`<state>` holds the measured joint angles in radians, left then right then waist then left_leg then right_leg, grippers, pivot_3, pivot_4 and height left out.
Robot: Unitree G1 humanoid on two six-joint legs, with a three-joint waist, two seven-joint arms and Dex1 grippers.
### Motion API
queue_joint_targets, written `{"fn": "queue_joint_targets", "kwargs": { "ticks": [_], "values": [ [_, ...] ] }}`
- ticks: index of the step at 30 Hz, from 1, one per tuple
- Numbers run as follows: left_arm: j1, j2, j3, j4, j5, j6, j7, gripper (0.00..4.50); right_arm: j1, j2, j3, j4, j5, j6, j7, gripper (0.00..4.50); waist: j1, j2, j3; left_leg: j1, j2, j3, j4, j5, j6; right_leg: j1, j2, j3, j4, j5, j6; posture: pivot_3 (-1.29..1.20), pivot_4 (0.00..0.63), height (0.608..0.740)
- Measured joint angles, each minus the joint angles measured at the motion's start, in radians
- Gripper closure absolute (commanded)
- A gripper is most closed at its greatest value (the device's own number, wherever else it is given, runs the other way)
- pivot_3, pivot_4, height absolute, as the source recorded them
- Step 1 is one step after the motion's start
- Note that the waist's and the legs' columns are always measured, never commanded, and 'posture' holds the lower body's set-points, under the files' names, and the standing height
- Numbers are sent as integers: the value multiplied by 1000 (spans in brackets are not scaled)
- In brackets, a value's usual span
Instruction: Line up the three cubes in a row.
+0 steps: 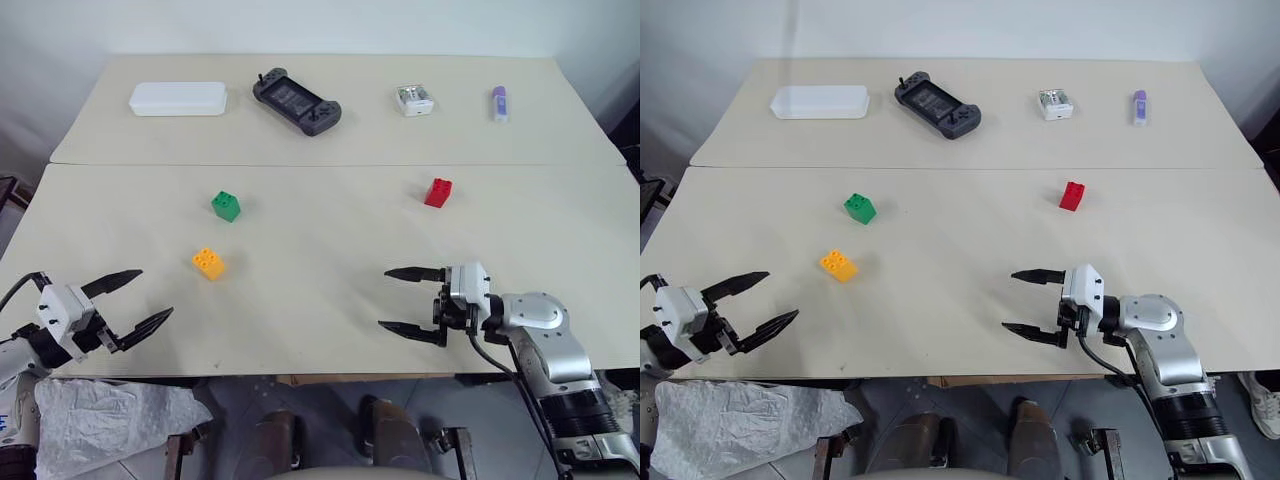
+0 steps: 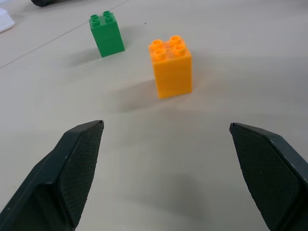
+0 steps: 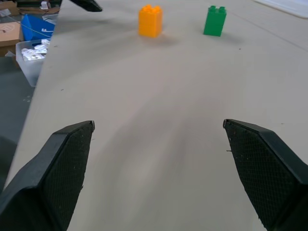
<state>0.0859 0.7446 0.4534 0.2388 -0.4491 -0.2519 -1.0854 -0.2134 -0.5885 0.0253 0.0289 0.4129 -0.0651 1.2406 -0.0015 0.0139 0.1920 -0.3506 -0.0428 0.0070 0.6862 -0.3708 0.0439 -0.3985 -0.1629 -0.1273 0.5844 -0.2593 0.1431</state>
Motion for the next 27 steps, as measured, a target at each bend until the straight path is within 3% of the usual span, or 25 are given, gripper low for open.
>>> {"fn": "queue_joint_targets", "kwargs": {
  "ticks": [5, 9, 15, 20, 27],
  "values": [
    [39, -4, 15, -114, -109, 144, -5, 34, 3, 33, -51, 8, 16, 0, -73, 0, 4, 0, 0, -1, 0, -1, 1, 0, 0, 0, -1, 0, 0, 0, 0, 0, 150, 740],
    [22, 17, 31, -302, -256, 342, 24, 34, 25, 59, -201, 1, 75, 30, -234, 0, 10, 0, 0, -1, -1, -2, 2, 0, 0, 0, -1, 1, 1, 0, 0, 0, 150, 740],
    [-93, -28, -127, -430, -229, 378, 28, 34, 122, 96, -381, 25, 47, -5, -469, 0, 16, 1, -1, 0, -1, 0, 1, 0, 0, 0, 0, 2, 1, 0, 0, 0, 150, 740],
    [-207, -80, -265, -396, -141, 341, 5, 34, 141, 130, -372, 68, -19, -29, -553, 0, 2, 1, -1, 2, 1, 5, 2, 0, 0, 0, 3, 6, 3, 0, 0, 0, 150, 740],
    [-309, -106, -353, -362, -117, 340, -65, 34, -111, 172, -239, -17, -159, 321, -873, 0, -22, 1, -1, 6, 6, 10, 2, 0, -3, 0, 8, 13, 4, 0, 0, 0, 150, 740]
  ]
}}
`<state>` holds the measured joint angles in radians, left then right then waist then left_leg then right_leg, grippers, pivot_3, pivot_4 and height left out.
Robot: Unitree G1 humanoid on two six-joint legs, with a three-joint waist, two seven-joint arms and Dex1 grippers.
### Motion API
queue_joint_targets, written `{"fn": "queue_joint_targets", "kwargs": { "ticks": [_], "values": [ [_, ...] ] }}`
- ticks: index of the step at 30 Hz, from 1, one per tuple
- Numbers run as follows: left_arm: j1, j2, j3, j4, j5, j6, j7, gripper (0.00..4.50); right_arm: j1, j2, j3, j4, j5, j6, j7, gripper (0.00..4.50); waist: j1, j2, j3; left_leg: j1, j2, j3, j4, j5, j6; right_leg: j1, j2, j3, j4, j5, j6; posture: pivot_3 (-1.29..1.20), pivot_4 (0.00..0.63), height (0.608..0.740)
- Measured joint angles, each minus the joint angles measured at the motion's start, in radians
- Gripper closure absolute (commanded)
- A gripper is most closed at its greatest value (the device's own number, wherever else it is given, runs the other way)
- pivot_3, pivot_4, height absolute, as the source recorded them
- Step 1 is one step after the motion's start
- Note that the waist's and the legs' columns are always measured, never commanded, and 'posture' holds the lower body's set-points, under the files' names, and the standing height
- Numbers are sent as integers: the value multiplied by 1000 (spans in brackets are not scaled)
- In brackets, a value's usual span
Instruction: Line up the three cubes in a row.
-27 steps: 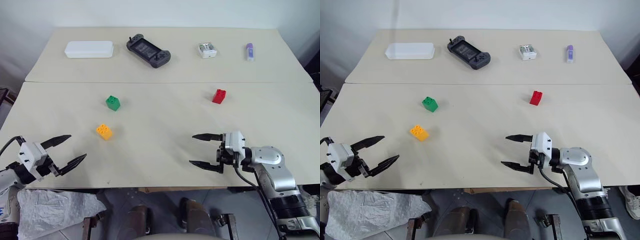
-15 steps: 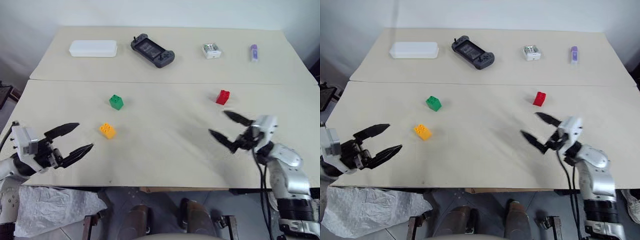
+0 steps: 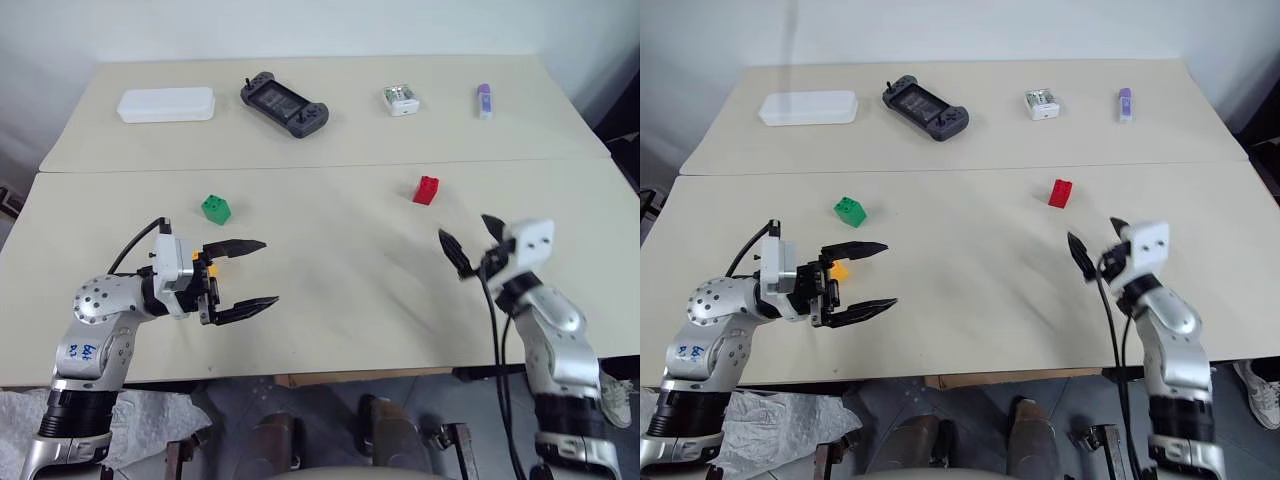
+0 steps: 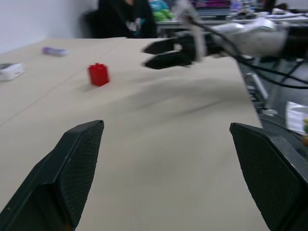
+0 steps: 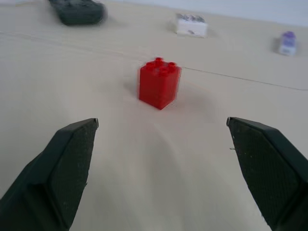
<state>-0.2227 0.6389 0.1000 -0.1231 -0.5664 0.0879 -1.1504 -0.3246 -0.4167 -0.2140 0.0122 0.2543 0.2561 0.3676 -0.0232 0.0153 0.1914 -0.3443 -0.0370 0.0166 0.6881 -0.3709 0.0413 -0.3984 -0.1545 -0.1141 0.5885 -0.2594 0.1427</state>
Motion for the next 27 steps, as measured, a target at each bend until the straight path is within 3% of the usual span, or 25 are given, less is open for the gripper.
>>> {"fn": "queue_joint_targets", "kwargs": {
  "ticks": [7, 11, 23, 27],
  "values": [
    [-12, -3, -20, 18, 21, -2, -13, 34, -233, 52, 32, 88, -97, 134, -210, 0, 1, 0, 0, -3, -1, -3, 0, 0, 0, -2, 0, 0, -1, 0, -1, 0, 150, 740],
    [-3, -10, -33, 17, 32, -10, -14, 34, -341, 121, 36, 205, -100, 168, -275, 0, -6, 0, 0, -11, -1, -1, 2, 0, 0, -12, 1, 2, 2, 0, -1, 0, 150, 740],
    [12, -10, -33, 16, 47, -20, -4, 34, -411, 166, 60, 384, -156, 153, -384, 0, -8, 0, 0, -11, 1, 0, 2, 0, 0, -12, 3, 3, 2, 0, -2, 0, 150, 740],
    [8, -10, -33, 16, 52, -25, -4, 0, -412, 201, 62, 400, -155, 134, -383, 922, -11, 0, 0, -11, 1, 1, 2, 0, 0, -13, 3, 3, 2, 0, -2, 0, 150, 740]
  ]
}}
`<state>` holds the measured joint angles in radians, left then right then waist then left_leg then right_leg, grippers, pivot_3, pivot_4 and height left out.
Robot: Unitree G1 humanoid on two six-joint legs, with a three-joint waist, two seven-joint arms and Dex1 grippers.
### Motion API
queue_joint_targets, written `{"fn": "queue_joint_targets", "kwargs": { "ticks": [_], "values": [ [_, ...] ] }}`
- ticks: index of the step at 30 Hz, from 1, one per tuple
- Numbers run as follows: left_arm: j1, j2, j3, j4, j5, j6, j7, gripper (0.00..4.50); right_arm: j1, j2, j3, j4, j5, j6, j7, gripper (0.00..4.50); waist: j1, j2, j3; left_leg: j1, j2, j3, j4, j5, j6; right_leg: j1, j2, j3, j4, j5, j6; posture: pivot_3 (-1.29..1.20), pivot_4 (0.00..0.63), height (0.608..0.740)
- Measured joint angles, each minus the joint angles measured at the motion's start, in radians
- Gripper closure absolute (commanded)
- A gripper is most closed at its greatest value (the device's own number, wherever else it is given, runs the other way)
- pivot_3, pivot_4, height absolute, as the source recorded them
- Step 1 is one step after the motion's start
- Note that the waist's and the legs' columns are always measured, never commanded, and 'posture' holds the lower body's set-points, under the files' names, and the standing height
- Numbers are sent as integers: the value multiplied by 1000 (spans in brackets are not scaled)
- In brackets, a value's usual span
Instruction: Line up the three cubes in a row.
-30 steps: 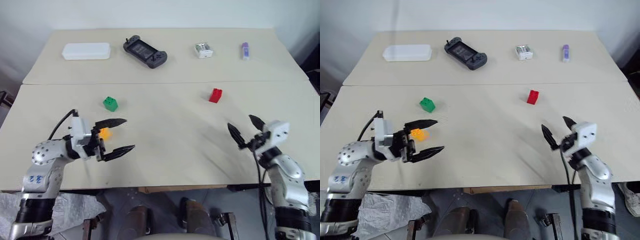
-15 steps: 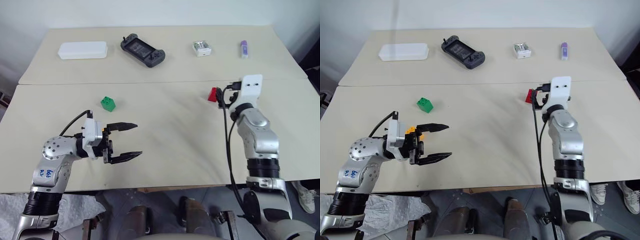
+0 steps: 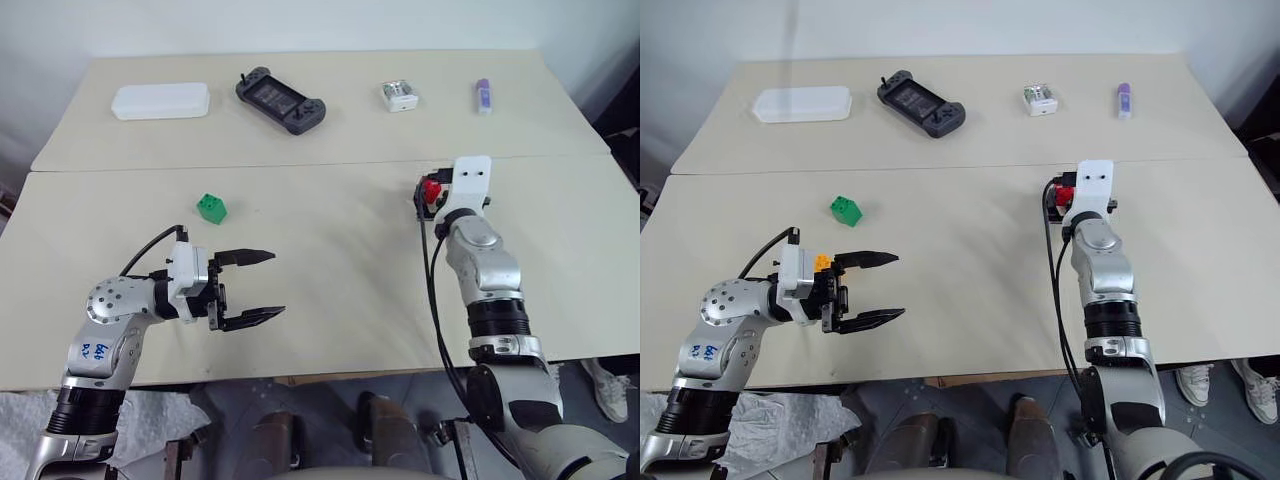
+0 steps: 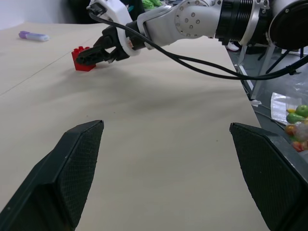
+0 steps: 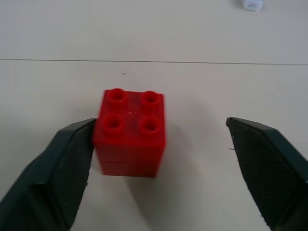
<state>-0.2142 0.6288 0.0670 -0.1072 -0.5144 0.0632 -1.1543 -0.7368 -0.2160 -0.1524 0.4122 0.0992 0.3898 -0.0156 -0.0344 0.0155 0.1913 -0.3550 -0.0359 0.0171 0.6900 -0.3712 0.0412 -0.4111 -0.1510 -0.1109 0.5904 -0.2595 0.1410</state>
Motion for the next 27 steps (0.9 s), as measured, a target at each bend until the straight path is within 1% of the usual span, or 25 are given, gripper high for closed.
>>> {"fn": "queue_joint_targets", "kwargs": {
  "ticks": [6, 8, 10, 13, 16, 19, 21, 22, 25, 27],
  "values": [
    [-3, 0, 0, 0, 6, -3, -1, 0, 0, 12, 6, 4, 0, -25, 22, 2992, 3, 0, 0, 0, 0, 0, 0, 0, 0, 0, 0, 0, 0, 0, 0, 0, 150, 740],
    [-3, 0, 0, 0, 6, -4, -1, 0, 1, 11, 13, 3, 3, -27, 51, 3025, 3, 0, 0, 0, 0, 0, 0, 0, 0, 0, 0, 0, 0, 0, 0, 0, 150, 740],
    [-2, 1, 2, 0, 6, -5, -2, 0, 14, -3, 25, -13, 18, -26, 120, 3025, 4, 0, 0, 0, 0, 0, 0, 0, 0, 0, 0, 0, 0, 0, 0, 0, 150, 740],
    [7, 13, 20, 0, -1, -1, -6, 0, 22, -69, 64, -26, 63, -21, 328, 3025, 3, 0, 0, 0, 0, 0, 0, 0, 0, 0, 0, 0, 0, 0, 0, 0, 150, 740],
    [46, 35, 59, 0, -14, 12, -17, 0, 20, -176, 148, -51, 113, -54, 664, 3025, 3, 0, 0, 0, 0, 0, 0, 0, 0, 0, 0, 0, -1, 0, 0, 0, 150, 740],
    [77, 51, 90, 0, -19, 14, -28, 0, 5, -239, 215, -44, 184, -175, 1062, 3025, 2, 0, 0, 0, 1, 1, 0, 0, 0, 0, 1, 0, -1, 0, 0, 0, 150, 740],
    [98, 55, 112, 1, -20, 15, -31, 0, -30, -259, 266, 20, 190, -259, 1262, 3025, 3, 0, 0, 1, 1, 1, 1, 0, 0, 1, 1, 0, -1, 0, 0, 0, 150, 740],
    [108, 56, 121, 1, -20, 15, -31, 0, -52, -269, 289, 71, 177, -302, 1333, 3025, 3, 0, 0, 1, 1, 1, 1, 0, 0, 1, 0, 0, -1, 0, 0, 0, 150, 740],
    [145, 56, 148, -3, -27, 21, -26, 0, -119, -272, 333, 263, 118, -440, 1454, 3025, 6, 0, 0, 0, 1, 0, 3, -1, 0, 2, 0, 0, -1, 0, 0, 0, 150, 740],
    [167, 56, 157, -11, -29, 25, -18, 0, -161, -251, 334, 383, 101, -504, 1491, 3025, 4, 0, 0, 0, 1, -1, 3, -1, -1, 2, 0, 0, -1, 0, 0, 0, 150, 740]
  ]
}}
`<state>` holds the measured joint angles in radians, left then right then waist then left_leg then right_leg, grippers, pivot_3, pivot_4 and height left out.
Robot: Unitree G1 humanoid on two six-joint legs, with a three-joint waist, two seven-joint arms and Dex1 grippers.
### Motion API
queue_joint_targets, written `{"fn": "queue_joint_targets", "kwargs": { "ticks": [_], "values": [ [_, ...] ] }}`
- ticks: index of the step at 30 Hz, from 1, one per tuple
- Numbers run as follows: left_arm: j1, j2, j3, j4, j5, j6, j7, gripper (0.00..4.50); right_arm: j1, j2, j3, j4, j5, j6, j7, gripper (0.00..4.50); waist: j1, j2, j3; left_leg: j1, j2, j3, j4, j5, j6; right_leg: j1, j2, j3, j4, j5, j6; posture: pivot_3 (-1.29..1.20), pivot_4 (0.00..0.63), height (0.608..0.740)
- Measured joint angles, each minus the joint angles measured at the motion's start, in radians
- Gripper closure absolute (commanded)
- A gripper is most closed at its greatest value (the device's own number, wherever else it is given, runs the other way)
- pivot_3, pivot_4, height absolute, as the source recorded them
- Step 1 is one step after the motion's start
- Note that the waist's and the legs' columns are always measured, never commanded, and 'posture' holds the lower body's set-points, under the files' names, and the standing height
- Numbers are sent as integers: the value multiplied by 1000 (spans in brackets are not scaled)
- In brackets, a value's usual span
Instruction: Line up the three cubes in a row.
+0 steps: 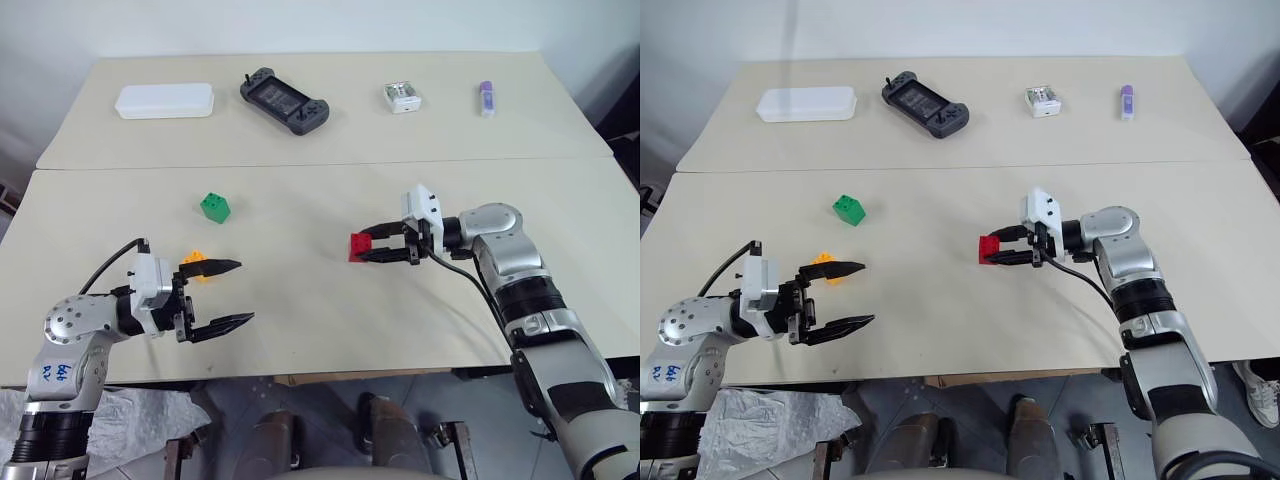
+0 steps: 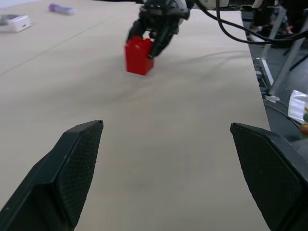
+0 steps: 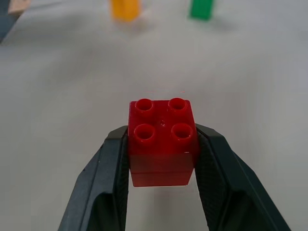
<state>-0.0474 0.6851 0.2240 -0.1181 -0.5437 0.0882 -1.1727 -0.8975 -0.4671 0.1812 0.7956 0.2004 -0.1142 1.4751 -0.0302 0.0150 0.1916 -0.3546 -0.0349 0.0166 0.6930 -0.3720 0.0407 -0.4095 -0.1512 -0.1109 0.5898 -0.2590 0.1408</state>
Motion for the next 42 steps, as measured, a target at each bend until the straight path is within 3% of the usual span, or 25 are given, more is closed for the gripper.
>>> {"fn": "queue_joint_targets", "kwargs": {
  "ticks": [7, 16, 19, 23, 27, 30, 36, 42],
  "values": [
    [41, -1, 32, -59, -4, 0, 27, 0, -90, 62, -11, 250, -44, -160, 53, 3025, -2, 0, 0, 0, 1, -1, 0, -1, -1, 0, 0, 0, 0, 0, -1, 0, 150, 740],
    [70, -19, 157, -66, -26, 2, 138, 0, -106, 44, -55, 264, -14, -193, 69, 23, -3, 0, 0, 0, 1, -2, 1, -1, -2, 0, 0, 0, 0, 0, -1, 0, 150, 740],
    [143, -35, 242, -70, -56, 8, 182, 0, -60, -10, -80, 158, 56, -190, 69, 23, -2, 0, 0, 0, 1, -3, 1, -2, -2, 0, 1, 0, -1, 0, -1, 0, 150, 740],
    [276, -86, 393, -52, -65, -13, 241, 0, 123, -68, -124, -135, 255, -120, 69, 23, 2, 0, 0, 0, 2, -4, 1, -4, -3, 0, 2, -2, -2, 0, -2, 0, 150, 740],
    [365, -134, 541, 47, -101, -31, 285, 0, 302, -67, -146, -391, 365, 11, 59, 23, 4, 0, 0, -1, 3, -3, 4, -5, -2, 1, 2, -2, -1, 0, -2, 0, 150, 740],
    [418, -163, 585, 75, -128, -28, 286, 0, 380, -67, -150, -522, 404, 115, 24, 23, 6, 0, 0, 0, 3, -2, 6, -6, -2, 2, 1, -1, 0, 0, -2, 0, 150, 740],
    [440, -179, 543, 15, -189, 47, 278, 0, 416, -35, -192, -605, 398, 98, -55, 23, 31, -1, 0, 0, 3, -3, 6, -7, -2, 2, 0, 4, 0, 1, -3, 0, 150, 740],
    [94, -114, 332, -25, -147, 172, 435, 0, 456, -41, -216, -650, 392, 117, -94, 23, 53, -1, -1, 0, 2, -3, 7, -6, -1, 2, 2, 2, 1, 3, -5, 0, 150, 740]
  ]
}}
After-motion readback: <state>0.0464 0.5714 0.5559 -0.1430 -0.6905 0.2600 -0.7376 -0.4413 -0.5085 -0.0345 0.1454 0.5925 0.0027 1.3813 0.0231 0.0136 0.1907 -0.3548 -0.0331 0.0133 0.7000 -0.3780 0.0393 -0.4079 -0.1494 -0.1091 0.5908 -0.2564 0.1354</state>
